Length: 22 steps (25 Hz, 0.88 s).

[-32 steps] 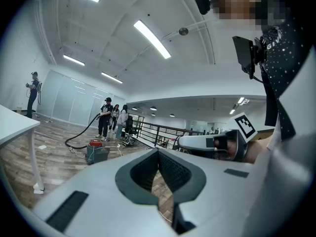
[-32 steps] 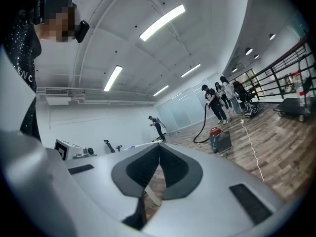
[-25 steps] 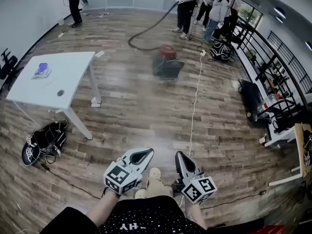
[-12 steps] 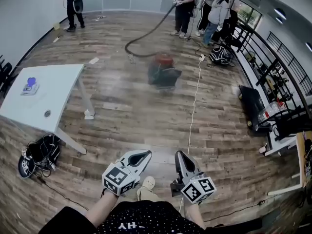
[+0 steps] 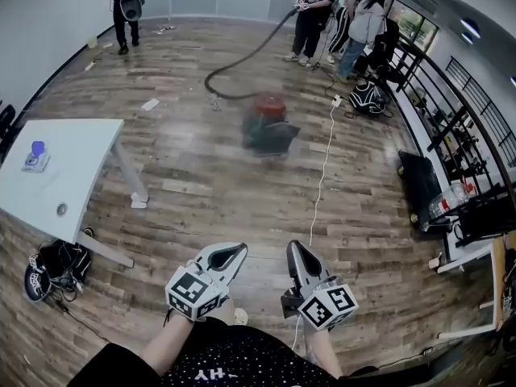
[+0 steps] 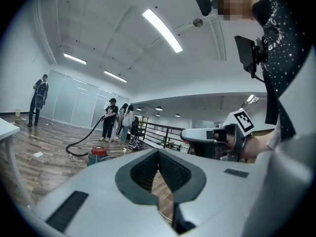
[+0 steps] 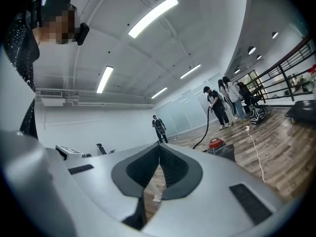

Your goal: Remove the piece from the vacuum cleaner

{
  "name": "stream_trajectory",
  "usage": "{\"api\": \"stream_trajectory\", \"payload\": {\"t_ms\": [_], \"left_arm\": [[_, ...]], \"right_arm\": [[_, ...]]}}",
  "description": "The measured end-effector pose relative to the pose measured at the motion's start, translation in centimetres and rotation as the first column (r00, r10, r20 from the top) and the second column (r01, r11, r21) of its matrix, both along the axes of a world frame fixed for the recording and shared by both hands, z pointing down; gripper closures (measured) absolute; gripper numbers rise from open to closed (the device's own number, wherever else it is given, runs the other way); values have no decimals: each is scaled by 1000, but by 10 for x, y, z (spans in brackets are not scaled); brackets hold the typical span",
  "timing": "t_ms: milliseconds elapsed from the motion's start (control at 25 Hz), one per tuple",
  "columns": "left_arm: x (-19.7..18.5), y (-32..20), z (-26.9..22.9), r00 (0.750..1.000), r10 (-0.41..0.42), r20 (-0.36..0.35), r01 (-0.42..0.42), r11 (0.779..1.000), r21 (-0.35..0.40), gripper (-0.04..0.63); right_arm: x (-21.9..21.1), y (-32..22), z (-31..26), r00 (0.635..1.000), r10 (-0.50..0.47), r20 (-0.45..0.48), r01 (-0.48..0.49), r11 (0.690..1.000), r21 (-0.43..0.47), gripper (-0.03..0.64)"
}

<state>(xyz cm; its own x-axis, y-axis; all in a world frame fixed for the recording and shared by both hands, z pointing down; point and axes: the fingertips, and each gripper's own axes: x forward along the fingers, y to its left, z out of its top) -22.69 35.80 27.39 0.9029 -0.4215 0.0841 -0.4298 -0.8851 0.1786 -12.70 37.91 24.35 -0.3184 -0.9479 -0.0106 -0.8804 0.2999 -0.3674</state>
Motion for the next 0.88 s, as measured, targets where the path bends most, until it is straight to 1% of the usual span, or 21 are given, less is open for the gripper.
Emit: {"api": "stream_trajectory", "payload": {"t_ms": [240, 400, 520, 640, 880], "left_arm": [[36, -36, 8, 999, 39, 21, -39, 999, -8, 588], [66, -64, 9, 997, 77, 18, -77, 997, -9, 588], [85, -92, 9, 995, 96, 23, -96, 995, -5, 588], [104, -124, 5, 995, 102, 21, -102, 995, -3, 588], [141, -198, 2, 993, 119, 25, -118, 993, -17, 588]], "right_arm": [[27, -28, 14, 999, 18, -32, -19, 999, -26, 605], [56, -54, 21, 998, 57, -18, -58, 998, -40, 606], [76, -81, 22, 997, 78, -12, -79, 996, -38, 604], [94, -112, 19, 997, 77, -15, -77, 997, -31, 604], [132, -185, 13, 996, 94, -5, -94, 995, -28, 604]]}}
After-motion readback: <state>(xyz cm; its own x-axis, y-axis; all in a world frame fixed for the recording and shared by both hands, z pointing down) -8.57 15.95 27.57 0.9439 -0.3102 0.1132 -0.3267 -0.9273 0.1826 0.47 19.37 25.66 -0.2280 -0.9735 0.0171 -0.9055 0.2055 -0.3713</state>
